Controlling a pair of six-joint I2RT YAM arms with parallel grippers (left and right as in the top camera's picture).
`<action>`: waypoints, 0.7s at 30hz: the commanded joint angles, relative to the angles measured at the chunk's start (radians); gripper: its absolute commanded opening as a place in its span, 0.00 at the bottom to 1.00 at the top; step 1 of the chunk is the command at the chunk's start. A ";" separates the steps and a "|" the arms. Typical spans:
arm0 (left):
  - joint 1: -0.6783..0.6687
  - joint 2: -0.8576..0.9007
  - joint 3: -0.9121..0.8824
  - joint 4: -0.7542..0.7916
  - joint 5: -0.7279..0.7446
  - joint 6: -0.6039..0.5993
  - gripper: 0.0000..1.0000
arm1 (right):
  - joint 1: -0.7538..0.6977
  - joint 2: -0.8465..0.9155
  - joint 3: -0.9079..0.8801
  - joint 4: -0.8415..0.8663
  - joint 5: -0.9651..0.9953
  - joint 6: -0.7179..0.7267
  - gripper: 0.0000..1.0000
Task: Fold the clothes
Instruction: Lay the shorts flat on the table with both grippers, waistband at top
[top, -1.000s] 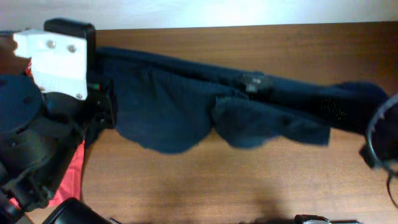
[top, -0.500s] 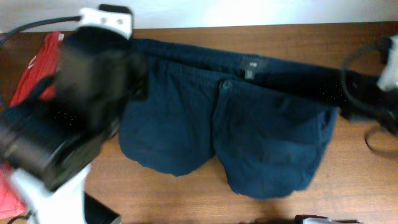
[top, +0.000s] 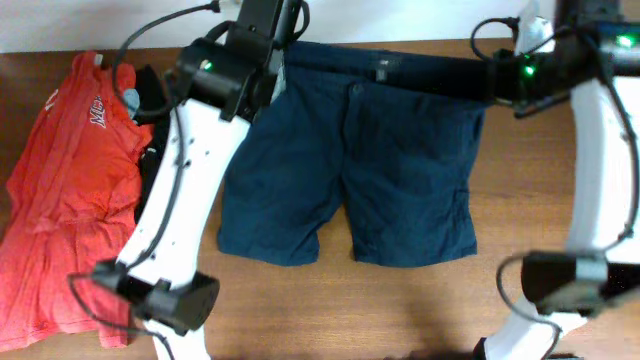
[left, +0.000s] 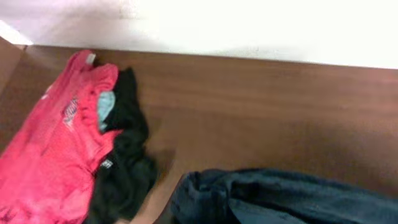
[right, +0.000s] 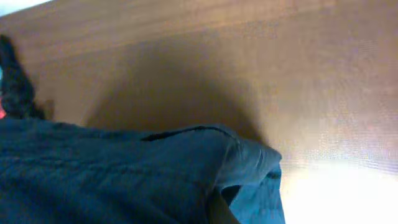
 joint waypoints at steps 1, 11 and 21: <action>0.073 0.109 -0.027 0.118 -0.115 -0.023 0.01 | -0.004 0.133 0.002 0.092 0.064 0.004 0.04; 0.124 0.380 -0.027 0.455 -0.116 -0.023 0.05 | 0.072 0.380 0.002 0.449 0.065 0.005 0.17; 0.130 0.442 -0.023 0.649 -0.116 0.098 0.99 | 0.079 0.402 0.002 0.648 0.068 0.005 0.99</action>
